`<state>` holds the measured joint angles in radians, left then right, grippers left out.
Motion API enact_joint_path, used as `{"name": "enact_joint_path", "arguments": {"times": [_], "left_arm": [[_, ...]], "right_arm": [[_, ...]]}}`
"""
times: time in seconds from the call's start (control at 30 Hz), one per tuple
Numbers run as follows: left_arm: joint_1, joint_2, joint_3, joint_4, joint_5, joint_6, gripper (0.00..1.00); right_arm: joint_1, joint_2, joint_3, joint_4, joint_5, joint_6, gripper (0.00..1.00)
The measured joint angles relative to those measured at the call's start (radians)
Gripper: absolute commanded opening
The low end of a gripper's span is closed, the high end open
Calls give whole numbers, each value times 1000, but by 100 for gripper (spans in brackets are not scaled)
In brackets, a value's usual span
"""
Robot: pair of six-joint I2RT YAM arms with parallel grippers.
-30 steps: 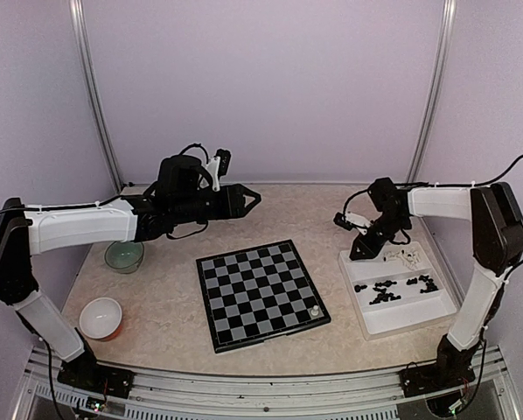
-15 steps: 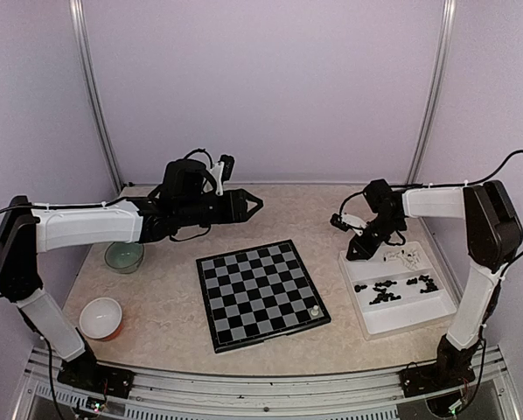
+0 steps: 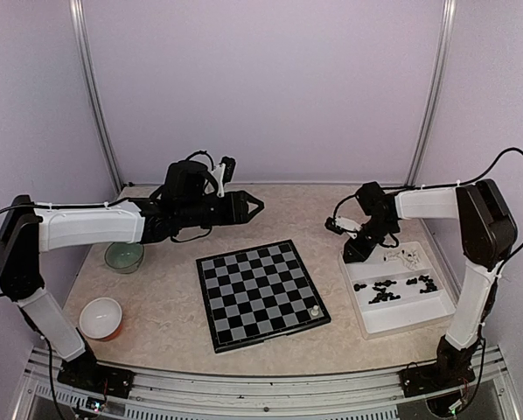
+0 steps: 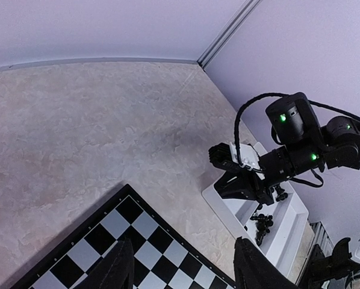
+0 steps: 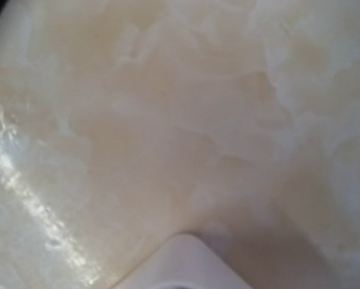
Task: Set up the chess pieces on the board
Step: Pick up the pawn from the storage box.
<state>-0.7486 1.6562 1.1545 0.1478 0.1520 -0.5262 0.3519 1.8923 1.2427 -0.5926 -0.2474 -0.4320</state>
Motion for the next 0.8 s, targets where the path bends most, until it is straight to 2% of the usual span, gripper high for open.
{"name": "enact_joint_path", "arguments": {"times": [0.23,0.43,0.8], "left_arm": [[-6,5,0,1,3,0,57],[-8,12,2,1,7,-1,57],[-16,16,4,1,10,-1,57]], "right_arm": [[2,-47,0,-1,20,5,25],[2,-105,-5,8,59,6,23],[2,-106,-38,8,89,6,22]]}}
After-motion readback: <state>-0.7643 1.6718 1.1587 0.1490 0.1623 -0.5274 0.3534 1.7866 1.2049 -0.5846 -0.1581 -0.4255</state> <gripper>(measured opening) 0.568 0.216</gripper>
